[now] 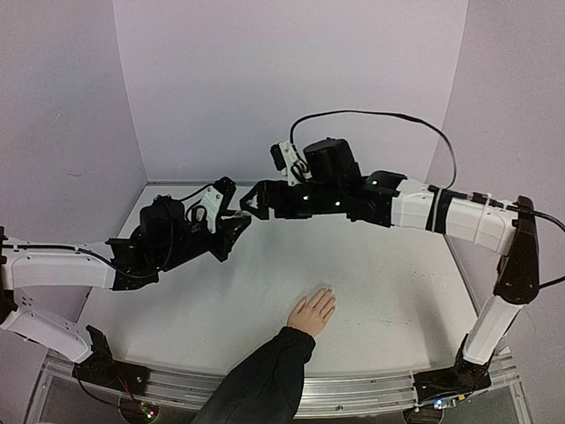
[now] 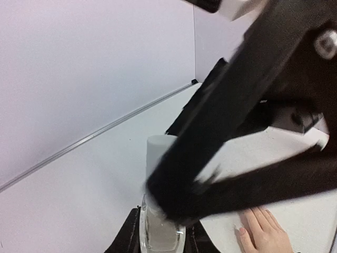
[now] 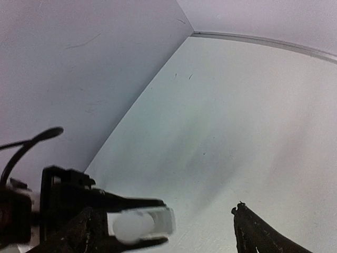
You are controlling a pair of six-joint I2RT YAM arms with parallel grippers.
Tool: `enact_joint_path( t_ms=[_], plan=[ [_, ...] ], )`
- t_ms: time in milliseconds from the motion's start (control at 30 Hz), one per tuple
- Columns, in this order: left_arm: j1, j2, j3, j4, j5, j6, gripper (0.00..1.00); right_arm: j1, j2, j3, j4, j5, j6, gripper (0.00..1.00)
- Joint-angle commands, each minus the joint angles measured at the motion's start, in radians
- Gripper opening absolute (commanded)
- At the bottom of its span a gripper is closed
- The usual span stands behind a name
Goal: Paint the nails
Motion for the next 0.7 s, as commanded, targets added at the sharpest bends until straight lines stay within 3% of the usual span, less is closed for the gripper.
enact_joint_path(
  t_ms=[0, 100, 167, 267, 400, 500, 667],
  plan=[
    [0.034, -0.112, 0.009, -0.12, 0.127, -0.129, 0.0, -0.055, -0.161, -0.073, 0.052, -0.208, -0.179, 0.92],
    [0.086, -0.165, 0.003, -0.133, 0.385, -0.181, 0.0, -0.115, -0.209, -0.137, 0.116, -0.398, -0.237, 0.96],
    [0.128, -0.181, 0.014, -0.132, 0.59, -0.217, 0.0, -0.148, -0.213, -0.162, 0.172, -0.609, -0.271, 0.96],
    [0.146, -0.184, 0.043, -0.133, 0.78, -0.242, 0.0, -0.15, -0.191, -0.149, 0.213, -0.781, -0.321, 0.93],
    [0.151, -0.174, 0.07, -0.133, 0.904, -0.286, 0.0, -0.15, -0.178, -0.143, 0.258, -0.897, -0.344, 0.82],
    [0.151, -0.155, 0.09, -0.132, 0.961, -0.312, 0.0, -0.146, -0.164, -0.139, 0.282, -0.953, -0.346, 0.79],
    [0.15, -0.141, 0.104, -0.132, 0.985, -0.323, 0.0, -0.133, -0.138, -0.132, 0.291, -0.979, -0.347, 0.69]
  ],
)
